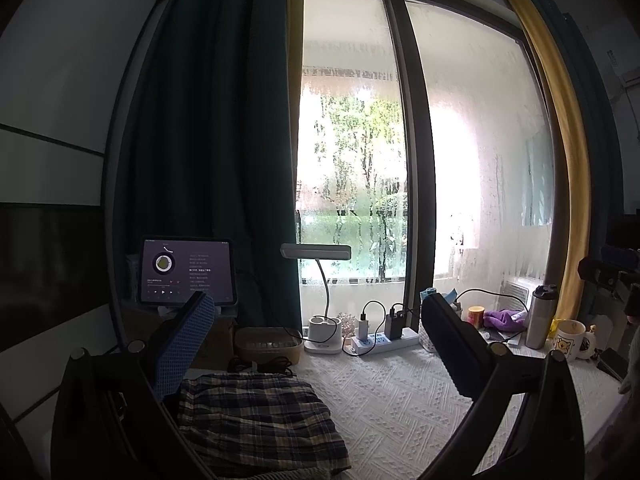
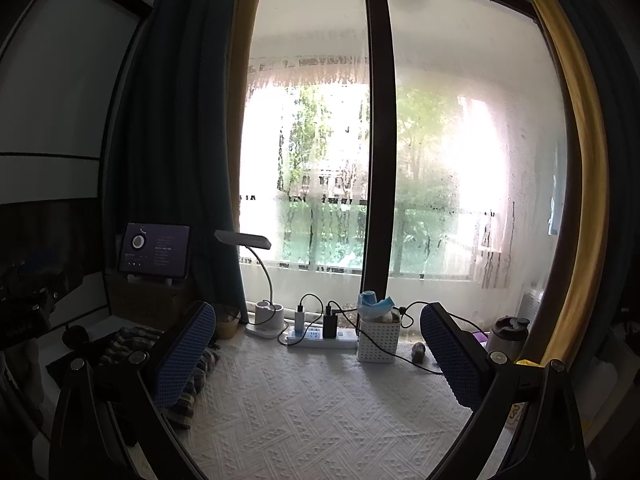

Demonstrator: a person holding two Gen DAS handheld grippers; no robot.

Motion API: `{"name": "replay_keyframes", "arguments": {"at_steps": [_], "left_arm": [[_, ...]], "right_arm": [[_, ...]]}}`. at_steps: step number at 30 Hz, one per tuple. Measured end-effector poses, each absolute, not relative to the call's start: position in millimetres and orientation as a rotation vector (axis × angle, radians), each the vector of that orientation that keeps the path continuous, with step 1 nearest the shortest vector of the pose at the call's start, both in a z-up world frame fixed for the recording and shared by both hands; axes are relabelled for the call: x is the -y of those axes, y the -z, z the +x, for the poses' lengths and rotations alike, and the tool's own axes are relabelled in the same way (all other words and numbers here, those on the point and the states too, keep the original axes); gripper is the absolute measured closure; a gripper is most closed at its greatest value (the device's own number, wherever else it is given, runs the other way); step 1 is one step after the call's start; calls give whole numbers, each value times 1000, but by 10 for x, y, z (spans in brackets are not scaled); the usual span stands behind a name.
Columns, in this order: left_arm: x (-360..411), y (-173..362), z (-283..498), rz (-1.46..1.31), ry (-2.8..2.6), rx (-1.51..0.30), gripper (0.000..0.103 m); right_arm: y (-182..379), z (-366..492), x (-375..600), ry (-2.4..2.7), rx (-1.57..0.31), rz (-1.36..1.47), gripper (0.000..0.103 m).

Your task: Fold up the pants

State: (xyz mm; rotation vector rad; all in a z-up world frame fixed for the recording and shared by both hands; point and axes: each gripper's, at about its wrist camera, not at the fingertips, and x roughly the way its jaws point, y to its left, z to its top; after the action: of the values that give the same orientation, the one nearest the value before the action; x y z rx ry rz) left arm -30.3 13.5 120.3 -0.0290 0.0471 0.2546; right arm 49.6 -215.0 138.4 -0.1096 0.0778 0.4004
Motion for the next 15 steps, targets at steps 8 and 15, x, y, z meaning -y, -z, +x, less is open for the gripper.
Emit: {"name": "replay_keyframes", "arguments": {"at_steps": [8,15], "left_arm": [[-125,-1200,-306,-25,-255,-46,1],[-107,-1187,-287,-8,-263,-50,1]], "right_arm": [[-1380,497,2143,-399,-81,-110,0],[-1359,519,2155,-398,-91,-111,0]]}}
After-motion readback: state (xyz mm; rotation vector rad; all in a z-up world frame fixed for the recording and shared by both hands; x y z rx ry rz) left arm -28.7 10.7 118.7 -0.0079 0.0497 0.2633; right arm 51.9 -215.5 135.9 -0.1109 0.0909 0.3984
